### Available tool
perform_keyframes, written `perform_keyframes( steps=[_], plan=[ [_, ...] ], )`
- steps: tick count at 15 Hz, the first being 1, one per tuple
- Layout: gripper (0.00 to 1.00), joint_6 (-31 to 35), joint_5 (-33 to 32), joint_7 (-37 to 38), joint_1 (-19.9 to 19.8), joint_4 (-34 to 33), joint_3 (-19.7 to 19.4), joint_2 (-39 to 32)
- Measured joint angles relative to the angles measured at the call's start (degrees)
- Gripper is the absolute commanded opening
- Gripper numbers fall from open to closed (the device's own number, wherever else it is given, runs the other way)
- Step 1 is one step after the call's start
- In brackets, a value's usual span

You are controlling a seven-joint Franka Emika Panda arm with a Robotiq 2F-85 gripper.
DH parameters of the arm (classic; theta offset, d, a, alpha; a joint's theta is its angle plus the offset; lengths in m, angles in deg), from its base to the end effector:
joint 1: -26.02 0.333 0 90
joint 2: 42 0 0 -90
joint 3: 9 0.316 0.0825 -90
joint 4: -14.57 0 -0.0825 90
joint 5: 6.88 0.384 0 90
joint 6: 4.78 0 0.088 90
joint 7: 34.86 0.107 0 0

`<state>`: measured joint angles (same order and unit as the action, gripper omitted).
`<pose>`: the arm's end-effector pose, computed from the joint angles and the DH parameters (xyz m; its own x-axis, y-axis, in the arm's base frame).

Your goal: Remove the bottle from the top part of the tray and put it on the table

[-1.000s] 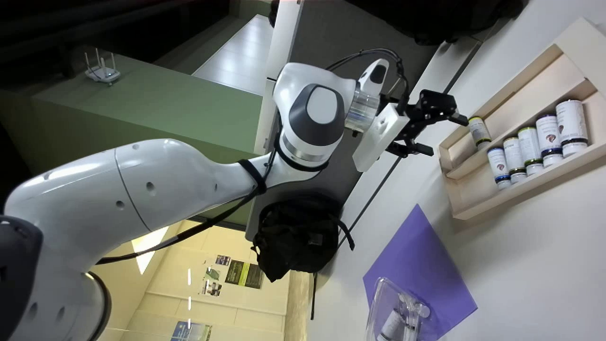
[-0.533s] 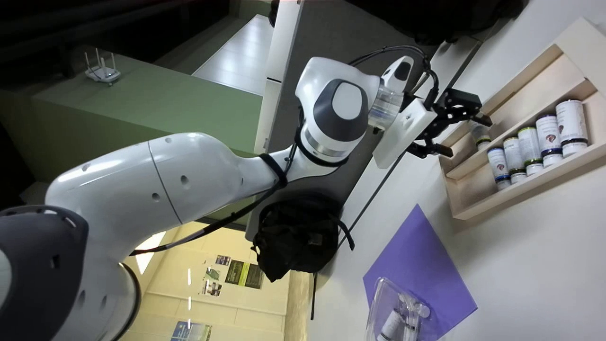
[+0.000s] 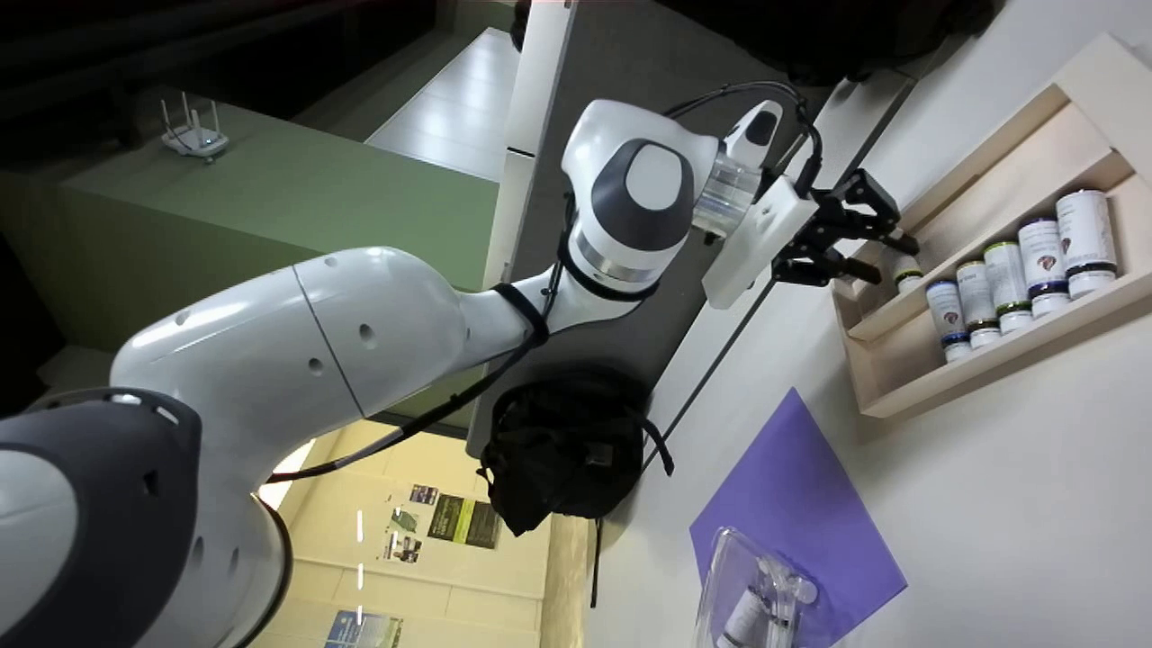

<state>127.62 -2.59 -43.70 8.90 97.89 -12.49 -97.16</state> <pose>0.6573 -0.2387 0.0981 0.9675 -0.2312 -0.1025 -0.2339 -0.9721 -0.0157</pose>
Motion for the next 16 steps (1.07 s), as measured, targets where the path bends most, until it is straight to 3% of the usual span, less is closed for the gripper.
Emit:
perform_keyframes(
  steps=[3, 5, 6, 11, 16],
  plan=[
    [0.07, -9.2, -0.3, 2.1, 1.9, -4.2, -0.9, 0.1],
    [0.01, -15.2, -1.0, 3.6, 3.5, -7.5, -1.4, 0.3],
    [0.32, -17.4, -1.2, 4.2, 4.3, -8.9, -1.5, 0.6],
    [0.59, -21.1, -6.3, 7.2, 8.9, -12.0, -3.2, 2.9],
    [0.88, -20.4, -7.7, 7.9, 8.2, -11.8, -4.5, 1.1]
  ],
)
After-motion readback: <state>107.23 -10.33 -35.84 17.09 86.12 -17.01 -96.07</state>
